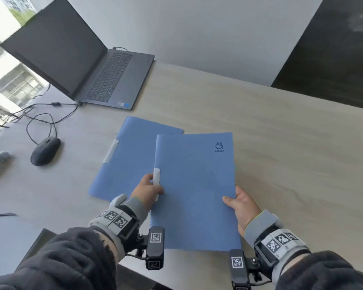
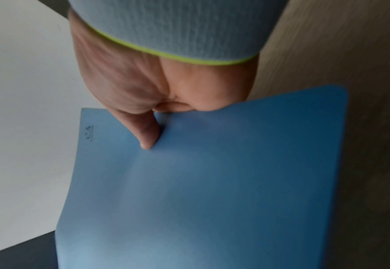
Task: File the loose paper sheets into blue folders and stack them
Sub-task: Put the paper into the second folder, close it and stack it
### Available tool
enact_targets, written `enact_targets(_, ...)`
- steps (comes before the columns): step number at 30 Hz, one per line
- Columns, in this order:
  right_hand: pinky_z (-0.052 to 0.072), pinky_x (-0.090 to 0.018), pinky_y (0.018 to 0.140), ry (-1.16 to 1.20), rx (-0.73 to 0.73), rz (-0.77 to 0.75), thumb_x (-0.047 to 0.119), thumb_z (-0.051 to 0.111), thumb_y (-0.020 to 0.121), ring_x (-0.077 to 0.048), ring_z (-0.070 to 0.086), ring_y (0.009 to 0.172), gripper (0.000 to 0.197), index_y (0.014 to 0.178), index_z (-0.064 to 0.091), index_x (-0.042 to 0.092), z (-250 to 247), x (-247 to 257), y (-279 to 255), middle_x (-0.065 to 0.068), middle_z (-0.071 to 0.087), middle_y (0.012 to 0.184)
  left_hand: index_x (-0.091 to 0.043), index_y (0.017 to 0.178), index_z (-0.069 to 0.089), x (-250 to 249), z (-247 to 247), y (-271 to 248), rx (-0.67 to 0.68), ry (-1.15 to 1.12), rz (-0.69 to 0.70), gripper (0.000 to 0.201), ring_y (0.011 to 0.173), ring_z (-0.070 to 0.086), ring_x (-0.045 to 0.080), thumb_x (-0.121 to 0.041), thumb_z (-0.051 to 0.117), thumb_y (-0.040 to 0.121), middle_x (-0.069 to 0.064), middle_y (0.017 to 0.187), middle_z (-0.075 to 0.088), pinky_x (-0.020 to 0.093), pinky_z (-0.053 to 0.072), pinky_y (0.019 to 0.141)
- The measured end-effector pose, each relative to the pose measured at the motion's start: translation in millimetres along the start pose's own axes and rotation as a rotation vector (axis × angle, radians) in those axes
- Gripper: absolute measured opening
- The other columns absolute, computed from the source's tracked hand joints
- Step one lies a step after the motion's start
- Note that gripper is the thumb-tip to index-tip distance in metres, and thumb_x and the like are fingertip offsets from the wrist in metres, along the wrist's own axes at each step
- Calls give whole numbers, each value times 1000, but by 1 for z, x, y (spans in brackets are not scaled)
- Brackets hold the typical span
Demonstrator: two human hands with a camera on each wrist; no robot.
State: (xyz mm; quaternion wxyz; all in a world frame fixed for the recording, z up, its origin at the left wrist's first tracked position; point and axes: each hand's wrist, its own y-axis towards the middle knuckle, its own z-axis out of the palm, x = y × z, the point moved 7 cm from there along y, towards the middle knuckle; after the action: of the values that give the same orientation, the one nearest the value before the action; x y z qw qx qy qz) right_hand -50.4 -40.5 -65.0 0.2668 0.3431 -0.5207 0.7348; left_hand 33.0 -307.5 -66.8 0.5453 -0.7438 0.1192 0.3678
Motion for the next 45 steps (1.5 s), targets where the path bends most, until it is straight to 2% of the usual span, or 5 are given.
enact_targets(15,47,-29,63,-392,109,170,23,54,92,-17,63,81,31,123,57,27,160,2,64,1,69,101,-41,114,58,-49,-167,47,-302,464,218,52,92,65,28,-5,62,77,-1,98,69,32,47,80)
enact_targets(23,38,-20,60,-584,7,104,14,56,91,-11,54,72,28,118,64,15,171,13,68,5,61,80,-32,142,46,-40,-183,77,-335,806,78,69,116,56,32,-29,63,76,6,137,47,39,47,99)
enact_targets(27,43,-24,66,-582,-37,130,16,52,92,-30,65,103,23,113,64,18,156,17,61,-3,69,97,-25,139,52,-44,-167,77,-322,772,125,67,111,59,31,-25,68,74,7,132,50,38,48,98)
enact_targets(35,46,-35,81,-449,-290,108,21,57,85,-19,61,92,48,133,53,20,62,21,57,4,63,110,-20,114,59,-64,-63,69,-96,885,199,38,95,61,30,-28,63,77,4,121,49,36,50,89)
enact_targets(45,37,-38,107,-376,-554,45,25,57,87,-23,47,128,49,135,48,23,-64,29,-2,-9,46,144,-18,103,53,-63,91,24,206,722,282,29,98,65,27,-22,61,75,3,116,58,38,53,83)
